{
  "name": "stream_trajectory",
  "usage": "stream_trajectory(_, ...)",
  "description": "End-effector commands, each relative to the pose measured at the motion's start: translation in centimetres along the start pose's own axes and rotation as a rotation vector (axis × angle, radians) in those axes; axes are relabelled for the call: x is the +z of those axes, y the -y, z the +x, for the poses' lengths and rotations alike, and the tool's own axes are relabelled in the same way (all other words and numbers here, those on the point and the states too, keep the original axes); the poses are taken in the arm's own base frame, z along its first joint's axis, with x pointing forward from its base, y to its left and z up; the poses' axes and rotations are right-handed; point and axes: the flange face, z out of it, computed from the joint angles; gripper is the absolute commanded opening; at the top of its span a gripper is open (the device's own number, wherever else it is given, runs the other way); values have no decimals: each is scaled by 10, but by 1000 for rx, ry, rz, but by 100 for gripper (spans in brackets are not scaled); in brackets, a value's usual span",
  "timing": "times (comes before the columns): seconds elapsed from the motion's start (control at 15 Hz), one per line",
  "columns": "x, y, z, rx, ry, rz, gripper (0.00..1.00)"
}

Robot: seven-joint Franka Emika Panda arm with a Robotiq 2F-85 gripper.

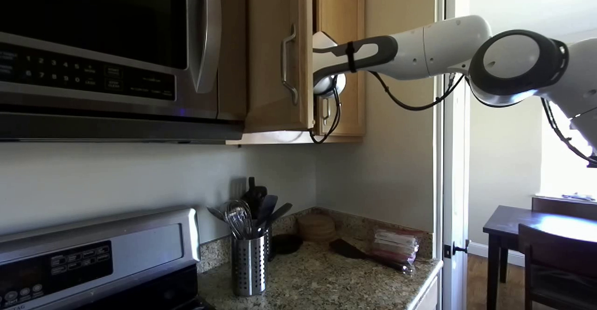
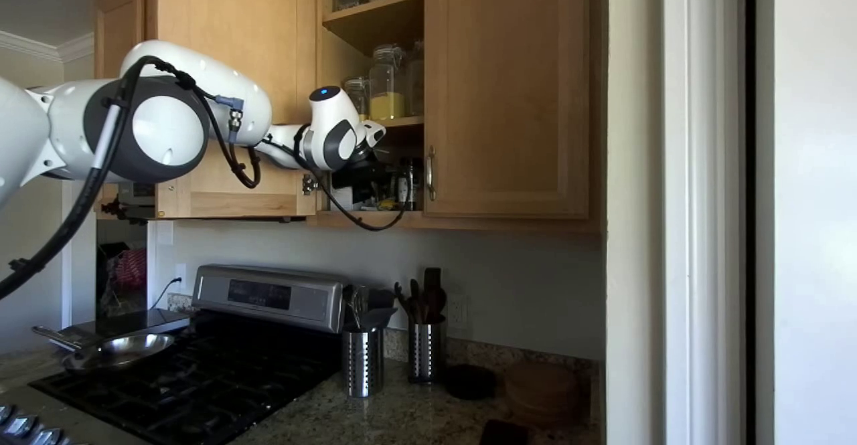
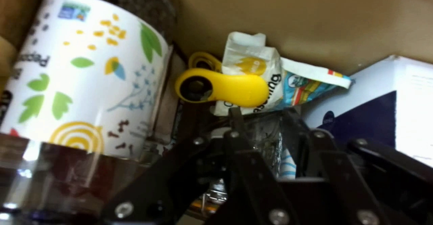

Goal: Open the cupboard, take an object out of it and place it on the counter

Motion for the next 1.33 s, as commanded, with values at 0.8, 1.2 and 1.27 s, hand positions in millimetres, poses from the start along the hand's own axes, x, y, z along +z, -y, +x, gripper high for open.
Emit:
stream_trajectory(0.8,2,7,-25,34,78,-21,100)
stream_trajectory(1.2,9,12,-37,80,104,-6,100)
stream_trajectory(1.27,9,12,-37,88,105,-4,100)
